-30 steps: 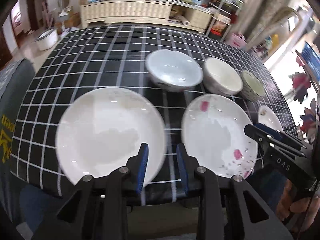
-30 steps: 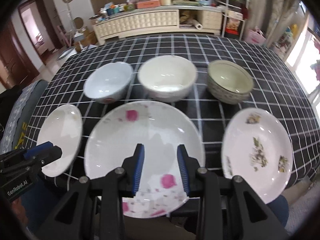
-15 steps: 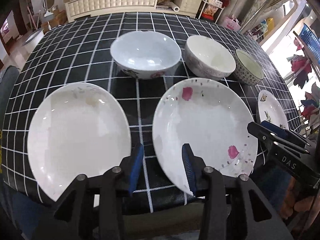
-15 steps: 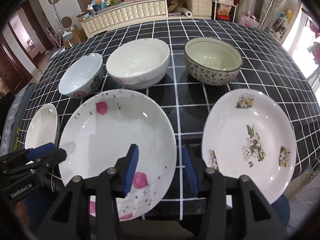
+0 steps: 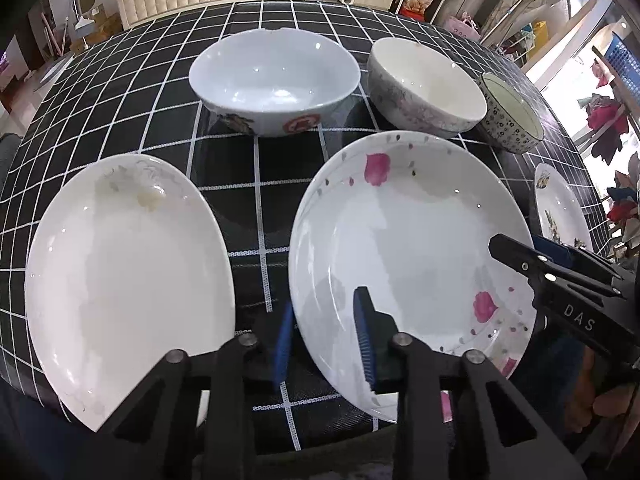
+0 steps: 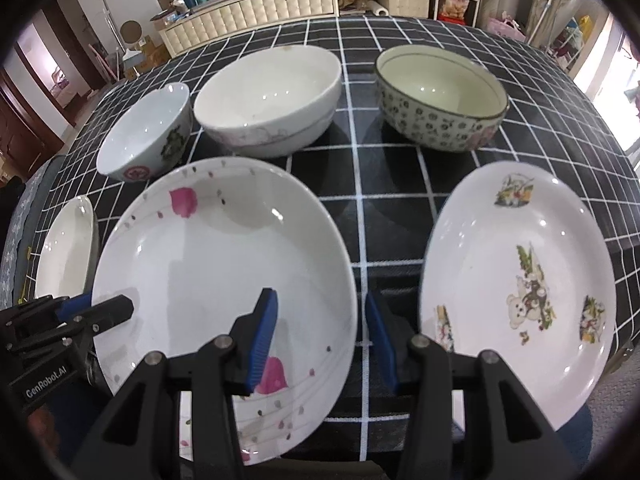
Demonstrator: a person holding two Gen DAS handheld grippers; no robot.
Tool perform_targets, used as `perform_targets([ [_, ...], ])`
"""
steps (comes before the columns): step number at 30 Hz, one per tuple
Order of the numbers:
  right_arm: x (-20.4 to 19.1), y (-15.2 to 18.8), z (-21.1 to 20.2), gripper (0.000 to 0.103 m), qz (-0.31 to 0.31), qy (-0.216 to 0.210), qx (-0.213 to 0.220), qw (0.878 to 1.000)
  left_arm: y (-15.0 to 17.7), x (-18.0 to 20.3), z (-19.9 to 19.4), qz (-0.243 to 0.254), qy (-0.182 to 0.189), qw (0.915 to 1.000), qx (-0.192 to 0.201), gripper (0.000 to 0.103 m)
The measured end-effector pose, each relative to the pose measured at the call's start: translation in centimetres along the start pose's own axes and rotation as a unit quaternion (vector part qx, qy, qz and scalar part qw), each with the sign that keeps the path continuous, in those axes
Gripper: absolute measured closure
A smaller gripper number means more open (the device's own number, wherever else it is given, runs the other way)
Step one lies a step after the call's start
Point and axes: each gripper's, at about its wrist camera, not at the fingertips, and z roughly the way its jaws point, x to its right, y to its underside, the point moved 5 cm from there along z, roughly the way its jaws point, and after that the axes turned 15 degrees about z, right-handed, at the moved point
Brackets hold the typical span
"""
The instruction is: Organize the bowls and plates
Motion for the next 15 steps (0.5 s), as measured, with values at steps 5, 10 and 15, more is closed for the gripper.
perform_targets([
  [5, -0.2, 0.4, 0.3, 0.062, 0.003, 0.006, 0.001, 1.0, 0.4, -0.1, 0.4, -0.001, -0.002, 1.0, -0.001, 0.085],
  [10, 0.1, 0.5, 0.0, 0.064, 0.014, 0.011, 0.003, 1.0, 0.5, 0.0, 0.1, 0.014, -0.016, 0.9998, 0.0, 0.088],
  [15, 0.4, 0.6, -1.0, 0.066, 0.012, 0.012, 0.014, 1.0, 0.5, 0.1, 0.0, 0.009, -0.018, 0.9998, 0.003, 0.088],
])
